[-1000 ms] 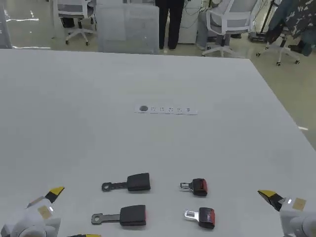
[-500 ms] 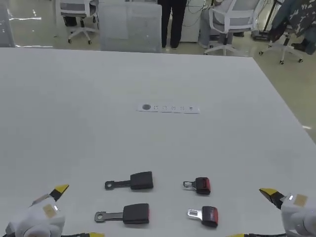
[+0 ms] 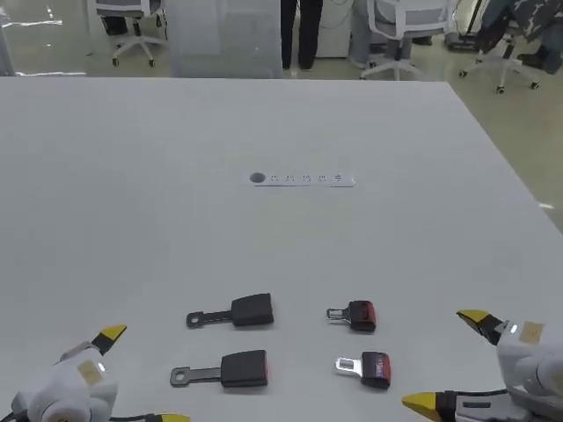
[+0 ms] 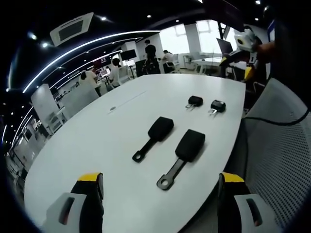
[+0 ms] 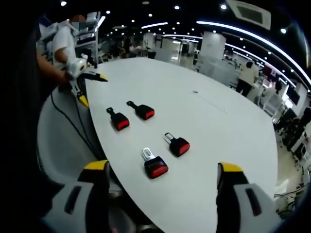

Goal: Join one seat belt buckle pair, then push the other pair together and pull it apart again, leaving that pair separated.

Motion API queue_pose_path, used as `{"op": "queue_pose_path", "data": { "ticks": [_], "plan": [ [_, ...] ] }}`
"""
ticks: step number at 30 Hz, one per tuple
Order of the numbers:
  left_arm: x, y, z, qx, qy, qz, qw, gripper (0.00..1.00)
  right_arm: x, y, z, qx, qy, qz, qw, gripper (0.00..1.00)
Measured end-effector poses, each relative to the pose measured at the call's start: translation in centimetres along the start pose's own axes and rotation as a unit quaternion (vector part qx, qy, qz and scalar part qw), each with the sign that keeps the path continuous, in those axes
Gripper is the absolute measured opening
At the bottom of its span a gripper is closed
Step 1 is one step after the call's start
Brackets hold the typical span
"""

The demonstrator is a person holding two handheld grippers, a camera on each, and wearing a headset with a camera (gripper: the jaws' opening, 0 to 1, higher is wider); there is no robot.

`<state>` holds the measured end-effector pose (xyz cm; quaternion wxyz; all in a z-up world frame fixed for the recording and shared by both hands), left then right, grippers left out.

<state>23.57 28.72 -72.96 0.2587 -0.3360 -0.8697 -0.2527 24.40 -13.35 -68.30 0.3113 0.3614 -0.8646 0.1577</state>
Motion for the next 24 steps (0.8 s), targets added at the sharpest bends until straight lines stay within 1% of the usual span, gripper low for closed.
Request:
{"op": "queue_pose_path", "data": {
  "ticks": [2,5,8,11,13,15,17,19,21,24],
  "plan": [
    [0.0,0.0,0.0,-0.001,0.004,0.001,1.0,1.0,0.0,-0.1,0.0,0.008,0.004,0.0,1.0,0.89],
    [0.2,0.1,0.3,-0.005,0.012,0.006,0.9999,1.0,-0.2,-0.3,-0.1,0.01,0.004,0.003,0.9999,0.9],
    [0.3,0.1,0.4,-0.009,0.014,0.011,0.9998,1.0,-0.5,-0.4,-0.3,0.009,0.007,-0.004,0.9999,0.91],
    [0.5,0.1,-0.2,-0.008,0.012,0.019,0.9997,1.0,-0.7,-0.5,-0.5,0.021,0.01,-0.009,0.9997,0.9],
    [0.3,0.0,-0.5,-0.007,-0.008,0.026,0.9996,1.0,-0.7,-0.6,-0.7,0.03,0.014,-0.014,0.9994,0.88],
    [0.4,0.3,-0.6,-0.01,0.001,0.03,0.9995,1.0,-0.7,-0.9,-0.9,0.038,0.015,-0.013,0.9991,0.87],
    [0.3,0.4,-0.7,-0.007,0.004,0.035,0.9993,1.0,-0.8,-1.1,-0.9,0.037,0.016,-0.016,0.9991,0.87],
    [0.3,0.3,-1.1,-0.014,0.006,0.037,0.9992,1.0,-0.7,-1.2,-1.1,0.042,0.015,-0.016,0.9989,0.87],
    [0.3,0.3,-1.8,-0.021,0.01,0.04,0.9989,1.0,-0.6,-1.3,-1.3,0.044,0.015,-0.016,0.9988,0.87],
    [0.1,0.4,-2.0,-0.027,0.012,0.044,0.9986,1.0,-0.6,-1.3,-1.2,0.052,0.019,-0.018,0.9983,0.87]
  ]
}}
Point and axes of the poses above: the centre of the closed fingertips' face, and the gripper's own axes: x roughly backward along the fingers, y roughly to its left, z roughly out of its underside, the point moved 6 cm from there along x, roughly backward along the fingers, and after that the axes turned 5 degrees about -x, right-handed, at the moved point
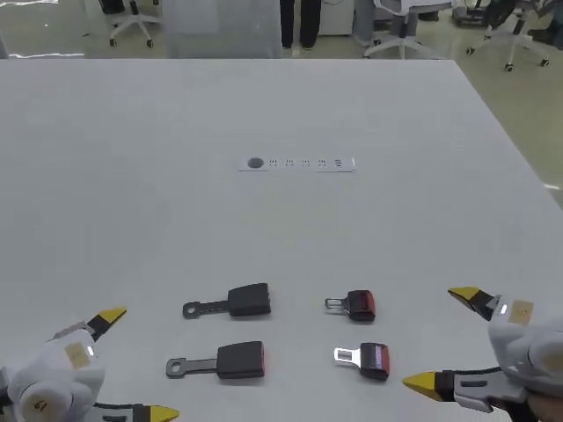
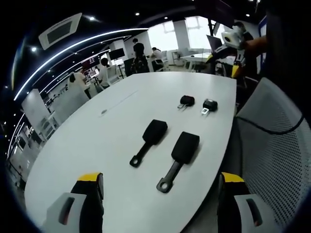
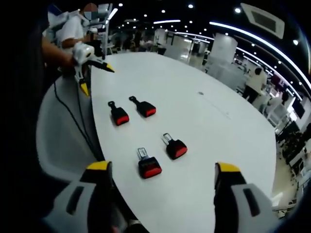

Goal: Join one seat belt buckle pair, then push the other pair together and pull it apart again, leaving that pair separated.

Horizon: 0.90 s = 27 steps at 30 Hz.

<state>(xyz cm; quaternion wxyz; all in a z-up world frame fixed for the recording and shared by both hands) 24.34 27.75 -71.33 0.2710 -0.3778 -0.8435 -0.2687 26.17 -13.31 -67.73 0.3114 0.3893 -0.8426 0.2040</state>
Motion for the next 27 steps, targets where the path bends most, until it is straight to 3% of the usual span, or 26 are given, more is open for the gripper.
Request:
{"op": "queue_pose_path", "data": {
  "ticks": [4,10,13,15,19,21,27],
  "plan": [
    [0.0,-0.1,-0.7,0.007,0.007,0.012,0.9999,0.95,-0.2,0.1,0.4,0.016,0.007,0.0,0.9998,0.84],
    [-0.3,-0.4,-1.0,-0.017,0.027,0.031,0.999,0.93,-0.5,0.6,0.3,0.029,0.021,-0.016,0.9992,0.82],
    [-0.5,-0.3,-1.4,-0.021,0.025,0.037,0.9988,0.86,-0.6,0.7,0.2,0.023,0.024,-0.023,0.9992,0.76],
    [-0.8,-0.4,-1.6,-0.022,0.024,0.043,0.9985,0.86,-0.9,1.1,0.0,0.033,0.024,-0.037,0.9985,0.74],
    [-1.7,-1.0,-1.9,-0.058,0.035,0.065,0.9956,0.86,-1.4,1.5,-0.1,0.051,0.044,-0.049,0.9965,0.66],
    [-2.1,-1.2,-2.1,-0.062,0.036,0.072,0.9948,0.85,-1.6,1.7,-0.2,0.054,0.048,-0.055,0.9959,0.61],
    [-3.3,-1.3,-2.4,-0.075,0.05,0.092,0.9917,0.81,-2.6,2.5,-0.3,0.072,0.06,-0.069,0.9932,0.59]
  ]
}}
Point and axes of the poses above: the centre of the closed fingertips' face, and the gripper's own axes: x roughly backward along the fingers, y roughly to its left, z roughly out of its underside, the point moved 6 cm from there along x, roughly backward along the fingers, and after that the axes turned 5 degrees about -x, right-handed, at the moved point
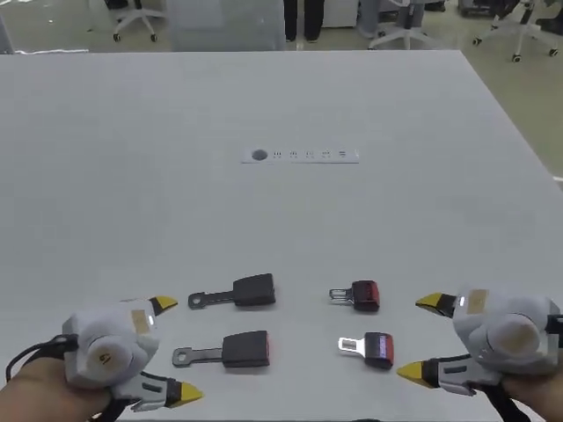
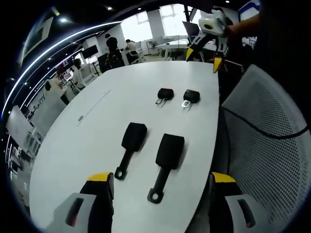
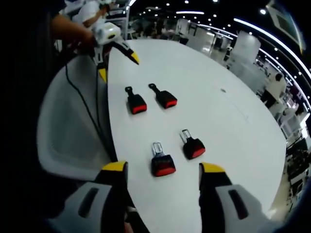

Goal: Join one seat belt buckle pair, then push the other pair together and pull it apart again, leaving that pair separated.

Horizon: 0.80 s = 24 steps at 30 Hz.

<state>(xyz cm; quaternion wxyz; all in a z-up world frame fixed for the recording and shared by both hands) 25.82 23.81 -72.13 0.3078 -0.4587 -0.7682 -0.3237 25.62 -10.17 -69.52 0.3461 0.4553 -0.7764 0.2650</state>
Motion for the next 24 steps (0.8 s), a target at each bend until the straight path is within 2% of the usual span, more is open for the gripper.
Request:
{"op": "queue_pose_path", "data": {
  "ticks": [5,8,13,15,19,24],
  "plan": [
    [-1.0,0.1,0.4,-0.012,0.025,0.012,0.9996,0.76,-0.9,0.3,-0.1,0.011,0.009,-0.009,0.9999,0.59],
    [-1.5,-0.2,0.6,-0.014,0.039,0.028,0.9987,0.73,-1.4,0.4,0.1,0.011,0.017,-0.019,0.9996,0.56],
    [-2.5,-0.2,0.2,-0.023,0.042,0.041,0.998,0.71,-2.2,0.6,0.6,0.024,0.021,-0.035,0.9989,0.48],
    [-3.0,-0.2,-0.1,-0.026,0.042,0.045,0.9978,0.71,-2.6,0.5,0.9,0.027,0.022,-0.039,0.9986,0.5],
    [-4.1,-0.2,-0.2,-0.036,0.046,0.054,0.9968,0.71,-3.2,0.4,1.5,0.029,0.034,-0.048,0.9978,0.47],
    [-5.7,-0.3,-0.1,-0.037,0.053,0.069,0.9955,0.66,-4.3,0.1,2.5,0.038,0.054,-0.059,0.996,0.46]
  ]
}}
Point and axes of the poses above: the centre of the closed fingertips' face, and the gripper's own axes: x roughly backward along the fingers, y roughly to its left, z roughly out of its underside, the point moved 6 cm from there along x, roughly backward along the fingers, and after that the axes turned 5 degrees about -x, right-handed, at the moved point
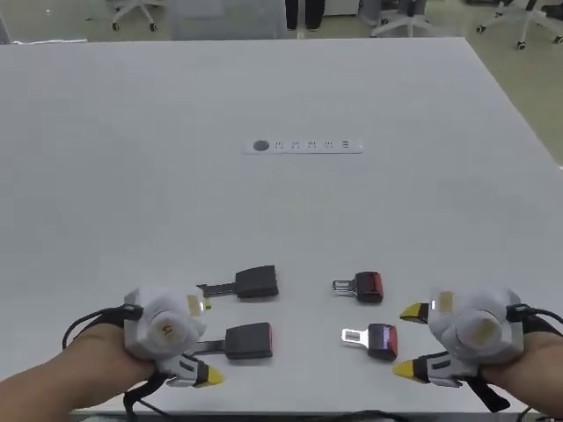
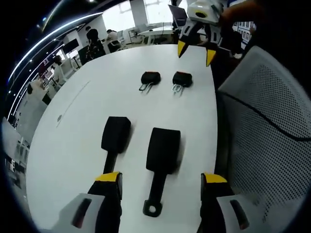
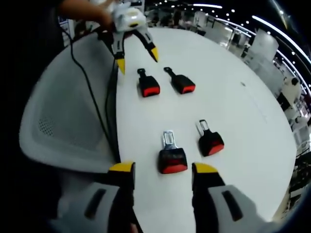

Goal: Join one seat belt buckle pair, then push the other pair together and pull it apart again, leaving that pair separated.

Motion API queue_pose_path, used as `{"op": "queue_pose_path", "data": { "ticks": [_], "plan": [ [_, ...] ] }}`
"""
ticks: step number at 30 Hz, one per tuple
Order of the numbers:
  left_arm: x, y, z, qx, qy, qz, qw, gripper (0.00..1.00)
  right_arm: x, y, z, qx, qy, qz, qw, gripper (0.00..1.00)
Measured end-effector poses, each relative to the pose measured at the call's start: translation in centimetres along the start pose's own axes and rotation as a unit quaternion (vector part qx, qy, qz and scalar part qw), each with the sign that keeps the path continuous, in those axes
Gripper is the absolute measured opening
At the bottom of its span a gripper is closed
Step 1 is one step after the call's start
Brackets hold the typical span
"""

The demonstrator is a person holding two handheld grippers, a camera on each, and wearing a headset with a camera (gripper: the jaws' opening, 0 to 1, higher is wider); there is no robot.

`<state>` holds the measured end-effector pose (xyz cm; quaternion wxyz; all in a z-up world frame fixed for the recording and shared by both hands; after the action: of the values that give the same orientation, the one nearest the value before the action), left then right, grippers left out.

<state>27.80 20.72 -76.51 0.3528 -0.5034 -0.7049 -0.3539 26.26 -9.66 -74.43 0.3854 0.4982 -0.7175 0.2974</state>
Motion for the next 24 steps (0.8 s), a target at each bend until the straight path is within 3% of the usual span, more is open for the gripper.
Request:
{"op": "queue_pose_path", "data": {
  "ticks": [10,17,24],
  "plan": [
    [-2.6,0.2,0.0,-0.007,0.02,0.03,0.9993,0.59,-2.0,-1.0,0.4,-0.004,0.021,-0.009,0.9997,0.41],
    [-3.6,0.2,-0.2,-0.025,0.036,0.055,0.9975,0.53,-3.6,-1.5,0.5,0.007,0.042,-0.016,0.999,0.4],
    [-4.3,0.4,-0.7,-0.038,0.045,0.061,0.9964,0.49,-4.5,-2.3,0.6,0.015,0.054,-0.026,0.9981,0.39]
  ]
}}
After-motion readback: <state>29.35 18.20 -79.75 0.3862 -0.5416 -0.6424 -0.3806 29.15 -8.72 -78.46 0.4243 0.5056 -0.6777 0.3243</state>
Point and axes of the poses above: the centre of the closed fingertips' face, and the gripper's own axes: x roughly backward along the fingers, y roughly to its left, z roughly out of its underside, the point moved 6 cm from there along x, roughly backward along the fingers, and after that the axes turned 5 degrees about -x, right-handed, at the moved point
